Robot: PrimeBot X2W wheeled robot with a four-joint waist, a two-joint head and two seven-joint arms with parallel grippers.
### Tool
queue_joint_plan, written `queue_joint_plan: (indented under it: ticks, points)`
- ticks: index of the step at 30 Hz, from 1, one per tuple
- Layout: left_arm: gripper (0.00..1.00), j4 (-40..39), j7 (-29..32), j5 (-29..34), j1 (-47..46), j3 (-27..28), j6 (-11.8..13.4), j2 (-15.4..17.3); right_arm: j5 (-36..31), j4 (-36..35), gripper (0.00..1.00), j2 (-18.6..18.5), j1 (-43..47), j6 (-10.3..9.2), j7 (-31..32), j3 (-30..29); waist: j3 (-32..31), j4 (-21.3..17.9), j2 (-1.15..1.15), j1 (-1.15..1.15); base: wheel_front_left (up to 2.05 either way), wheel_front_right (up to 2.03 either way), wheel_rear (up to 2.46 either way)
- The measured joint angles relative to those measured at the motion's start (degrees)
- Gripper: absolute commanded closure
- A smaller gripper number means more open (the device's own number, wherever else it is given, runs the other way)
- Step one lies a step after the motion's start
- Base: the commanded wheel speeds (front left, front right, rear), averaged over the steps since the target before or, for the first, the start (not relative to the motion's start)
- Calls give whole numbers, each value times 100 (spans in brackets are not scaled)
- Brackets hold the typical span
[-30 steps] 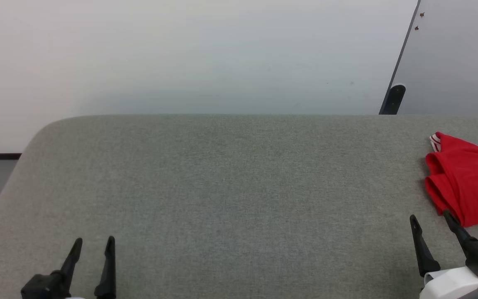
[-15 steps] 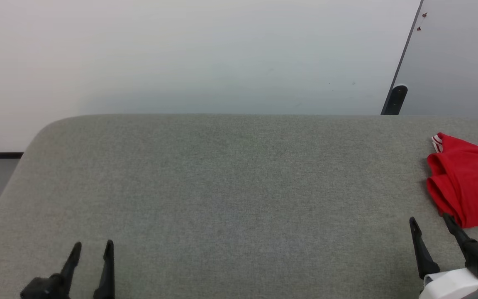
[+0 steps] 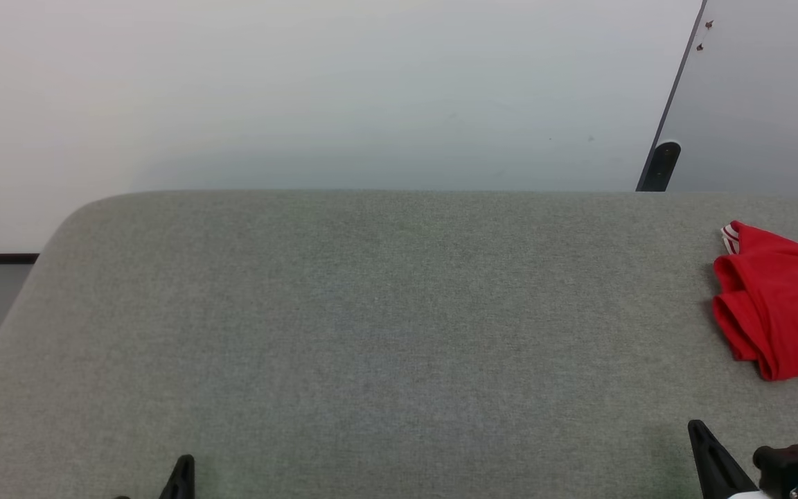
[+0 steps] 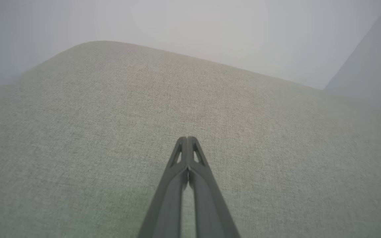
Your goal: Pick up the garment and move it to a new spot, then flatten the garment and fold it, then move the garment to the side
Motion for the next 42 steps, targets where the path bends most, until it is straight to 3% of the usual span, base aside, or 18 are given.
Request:
queue_joint_plan:
  ticks: [21,42]
  points:
    - [100,-103,526,-1972,-287,70,1,-135,2242,-97,100,164,-142,-1,401,-171,45,-7,0,0,0,0,0]
    - [100,-194,973,-3533,-558,137,1,-256,4010,-174,100,292,-344,-1,712,-315,90,-14,0,0,0,0,0]
